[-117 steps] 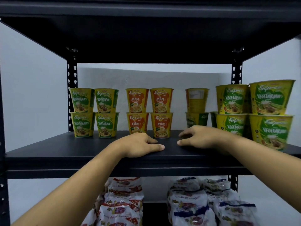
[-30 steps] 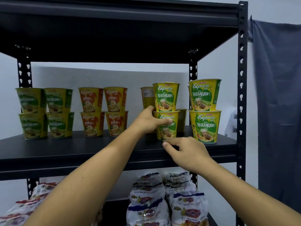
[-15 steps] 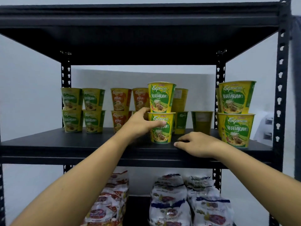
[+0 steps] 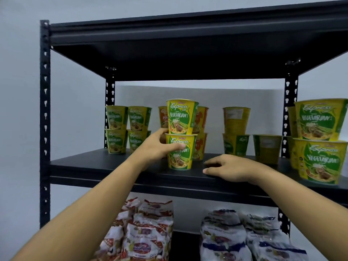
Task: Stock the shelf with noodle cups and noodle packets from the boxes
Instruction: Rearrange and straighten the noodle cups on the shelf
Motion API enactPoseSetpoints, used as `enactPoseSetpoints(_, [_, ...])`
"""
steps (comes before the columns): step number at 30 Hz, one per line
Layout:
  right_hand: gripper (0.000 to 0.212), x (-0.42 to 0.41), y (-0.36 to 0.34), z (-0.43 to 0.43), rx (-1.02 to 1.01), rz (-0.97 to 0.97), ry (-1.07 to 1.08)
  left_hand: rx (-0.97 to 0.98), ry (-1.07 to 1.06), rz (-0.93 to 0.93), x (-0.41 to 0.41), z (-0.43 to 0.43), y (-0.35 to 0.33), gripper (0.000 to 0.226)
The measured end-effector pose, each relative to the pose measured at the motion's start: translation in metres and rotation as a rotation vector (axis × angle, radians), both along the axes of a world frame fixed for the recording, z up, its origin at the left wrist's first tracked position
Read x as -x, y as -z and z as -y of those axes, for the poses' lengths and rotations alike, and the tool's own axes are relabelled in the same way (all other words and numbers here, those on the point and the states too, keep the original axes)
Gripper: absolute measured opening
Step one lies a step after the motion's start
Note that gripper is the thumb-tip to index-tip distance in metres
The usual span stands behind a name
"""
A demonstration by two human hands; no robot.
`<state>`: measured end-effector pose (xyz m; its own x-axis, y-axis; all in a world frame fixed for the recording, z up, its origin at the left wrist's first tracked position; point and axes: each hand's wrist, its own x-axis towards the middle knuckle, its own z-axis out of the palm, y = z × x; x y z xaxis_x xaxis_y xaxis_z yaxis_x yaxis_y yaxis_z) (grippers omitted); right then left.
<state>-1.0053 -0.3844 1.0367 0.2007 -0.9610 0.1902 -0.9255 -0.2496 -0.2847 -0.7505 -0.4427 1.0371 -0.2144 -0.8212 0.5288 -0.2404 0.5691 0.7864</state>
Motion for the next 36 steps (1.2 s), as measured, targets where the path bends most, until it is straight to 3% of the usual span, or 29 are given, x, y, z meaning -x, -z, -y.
enactPoseSetpoints(3, [0.055, -0.011, -0.002, 0.002, 0.021, 0.139, -0.026, -0.003, 0.021, -0.028, -0.010, 0.004, 0.003, 0.087])
enactPoseSetpoints(10, [0.073, -0.054, -0.024, 0.012, 0.325, 0.637, -0.096, -0.080, 0.141, 0.011, -0.014, 0.008, 0.010, 0.091])
enactPoseSetpoints(20, [0.122, -0.099, -0.058, 0.030, 0.424, 0.797, -0.085, -0.034, 0.143, 0.066, -0.019, 0.007, 0.013, 0.078])
enactPoseSetpoints(23, [0.116, -0.103, -0.061, 0.031, 0.498, 0.802, -0.124, -0.025, 0.131, 0.077, -0.019, 0.008, 0.014, 0.081])
enactPoseSetpoints(30, [0.072, -0.098, -0.066, 0.037, 0.557, 0.759, -0.222, -0.017, 0.127, 0.095, -0.020, 0.009, 0.014, 0.083])
enactPoseSetpoints(36, [0.066, -0.085, -0.075, 0.017, 0.592, 0.783, -0.231, -0.031, 0.138, 0.082, -0.021, 0.009, 0.013, 0.076])
